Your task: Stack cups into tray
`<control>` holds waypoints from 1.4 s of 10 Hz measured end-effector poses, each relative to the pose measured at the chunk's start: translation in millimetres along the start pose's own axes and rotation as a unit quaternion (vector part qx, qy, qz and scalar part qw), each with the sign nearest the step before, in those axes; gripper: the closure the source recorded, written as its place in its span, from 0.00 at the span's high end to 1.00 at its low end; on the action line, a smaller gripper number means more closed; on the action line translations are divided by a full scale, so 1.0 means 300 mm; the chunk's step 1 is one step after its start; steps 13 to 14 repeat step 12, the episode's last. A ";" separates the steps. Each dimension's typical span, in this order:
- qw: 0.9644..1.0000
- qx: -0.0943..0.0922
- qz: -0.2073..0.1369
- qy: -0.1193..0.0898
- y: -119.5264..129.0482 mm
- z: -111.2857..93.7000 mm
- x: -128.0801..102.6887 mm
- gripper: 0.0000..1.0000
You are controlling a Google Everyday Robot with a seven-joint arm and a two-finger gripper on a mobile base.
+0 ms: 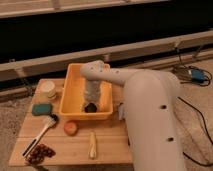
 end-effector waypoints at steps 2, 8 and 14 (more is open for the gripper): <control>1.000 0.001 0.000 0.000 -0.002 -0.001 0.001 0.80; 0.998 0.009 -0.003 -0.060 -0.039 -0.225 0.073 0.80; 0.994 0.005 -0.010 -0.108 -0.036 -0.388 0.117 0.80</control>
